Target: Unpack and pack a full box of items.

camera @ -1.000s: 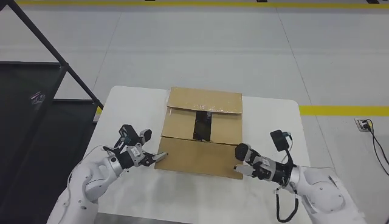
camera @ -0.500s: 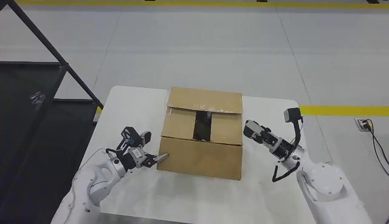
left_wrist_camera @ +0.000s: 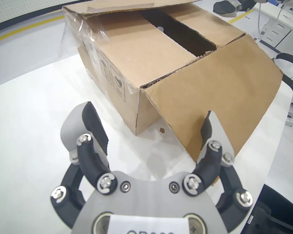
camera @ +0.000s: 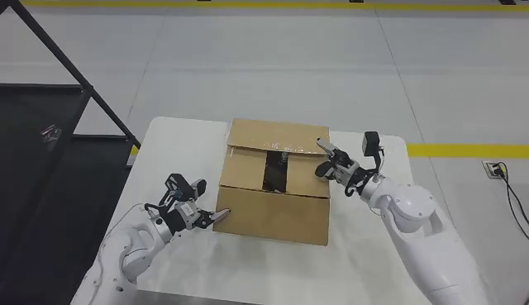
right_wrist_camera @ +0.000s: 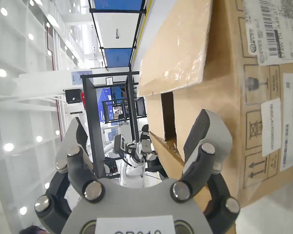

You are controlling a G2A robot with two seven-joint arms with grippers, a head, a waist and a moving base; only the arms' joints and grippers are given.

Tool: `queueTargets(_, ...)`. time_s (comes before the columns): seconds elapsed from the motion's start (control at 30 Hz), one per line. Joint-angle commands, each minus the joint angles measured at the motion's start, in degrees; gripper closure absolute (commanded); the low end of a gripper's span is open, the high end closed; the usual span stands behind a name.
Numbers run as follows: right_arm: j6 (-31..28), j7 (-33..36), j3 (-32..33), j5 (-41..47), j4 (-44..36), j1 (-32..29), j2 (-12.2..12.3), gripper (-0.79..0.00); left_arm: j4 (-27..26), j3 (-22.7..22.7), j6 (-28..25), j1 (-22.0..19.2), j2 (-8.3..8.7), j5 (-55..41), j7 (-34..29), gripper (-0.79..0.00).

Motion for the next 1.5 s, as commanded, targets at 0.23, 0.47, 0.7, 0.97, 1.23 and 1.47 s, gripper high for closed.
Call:
queueTargets(0.23, -1.9, -6.2, -2.4, 5.5, 7.7, 6.2, -2.0, -0.785, -0.5, 0.4, -0.2, 0.5, 0.29, -0.5, 0.5, -0.785)
queueTargets(0.47, -2.9, -14.4, -6.2, 4.9, 10.3, 12.6, -4.2, -0.785, -0.6, 1.4, -0.1, 0.1, 0.38, -0.7, 0.4, -0.785)
queueTargets(0.7, -5.9, -21.5, -11.9, 1.6, 16.9, 20.4, -7.1, -0.785, -1.4, 1.7, 0.6, 0.4, 0.52, -0.9, 0.8, -0.785)
queueTargets(0.97, -6.8, -21.6, -12.5, 1.0, 18.4, 21.3, -7.4, -0.785, -1.6, 2.3, 1.9, 0.5, 0.59, -1.1, 1.4, -0.785)
queueTargets(1.23, -6.8, -21.6, -12.5, 1.0, 18.4, 21.3, -7.4, -0.785, -0.4, 3.0, 2.7, -0.7, 0.6, -1.7, 1.4, -0.785)
queueTargets(1.47, -3.4, -28.5, -14.7, 6.3, 24.0, 25.4, -10.4, -0.785, -0.9, 3.9, 2.6, -1.5, 0.64, -1.5, 0.4, -0.785)
